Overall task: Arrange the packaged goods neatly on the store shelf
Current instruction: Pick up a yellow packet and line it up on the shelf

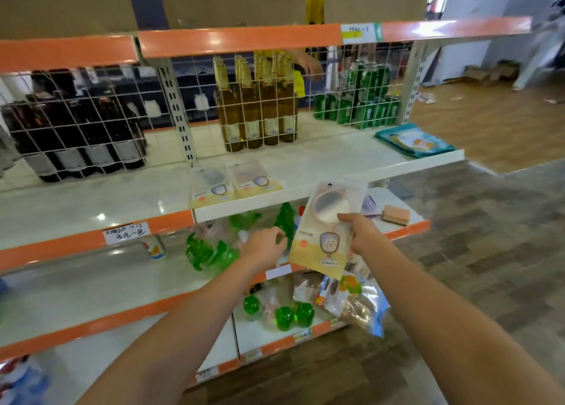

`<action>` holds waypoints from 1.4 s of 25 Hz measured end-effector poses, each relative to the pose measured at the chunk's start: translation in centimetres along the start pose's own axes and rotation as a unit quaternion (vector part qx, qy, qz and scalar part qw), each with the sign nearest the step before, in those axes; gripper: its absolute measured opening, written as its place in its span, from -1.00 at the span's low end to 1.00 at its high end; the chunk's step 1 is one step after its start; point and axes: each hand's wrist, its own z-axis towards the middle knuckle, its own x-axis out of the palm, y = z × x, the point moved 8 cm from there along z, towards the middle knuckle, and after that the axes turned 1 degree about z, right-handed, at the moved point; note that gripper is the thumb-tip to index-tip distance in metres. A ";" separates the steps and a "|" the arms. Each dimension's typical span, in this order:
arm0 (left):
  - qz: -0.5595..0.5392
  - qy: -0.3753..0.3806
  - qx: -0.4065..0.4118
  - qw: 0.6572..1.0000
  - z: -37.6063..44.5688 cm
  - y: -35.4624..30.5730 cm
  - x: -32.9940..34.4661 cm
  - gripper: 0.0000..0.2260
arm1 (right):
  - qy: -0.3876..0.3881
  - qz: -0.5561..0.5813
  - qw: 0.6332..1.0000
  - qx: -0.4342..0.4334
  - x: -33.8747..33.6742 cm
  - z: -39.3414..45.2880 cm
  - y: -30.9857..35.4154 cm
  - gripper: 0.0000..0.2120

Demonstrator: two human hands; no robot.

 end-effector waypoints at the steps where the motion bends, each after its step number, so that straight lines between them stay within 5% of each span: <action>1: -0.004 0.001 -0.009 1.000 0.0 0.5 -0.4 -0.70 | 0.011 0.000 1.000 0.002 0.9 0.1 0.0 -0.83; 5: -0.061 -0.014 -0.050 0.997 0.6 2.8 -3.0 -0.66 | 0.055 -0.020 0.998 0.020 5.6 0.6 0.3 -0.89; 9: -0.211 -0.032 -0.121 0.969 1.4 5.5 -5.8 -0.65 | 0.116 -0.044 0.992 0.036 11.1 0.8 -0.4 -0.66; 14: -0.492 -0.047 -0.191 0.848 2.2 9.0 -7.9 -0.85 | 0.188 -0.059 0.979 0.056 17.5 -0.3 -1.5 -0.65; 20: -0.544 -0.060 -0.217 0.808 4.4 13.8 -11.4 -0.83 | 0.207 -0.077 0.974 0.048 23.8 0.1 -0.8 -0.75; 26: -0.564 -0.087 -0.233 0.787 5.2 20.3 -14.9 -0.81 | 0.142 -0.107 0.984 -0.023 26.2 2.3 1.6 -0.82; 35: -0.483 -0.145 -0.318 0.803 7.7 30.9 -16.1 -0.72 | 0.062 -0.100 0.993 -0.032 25.7 5.6 1.2 -0.87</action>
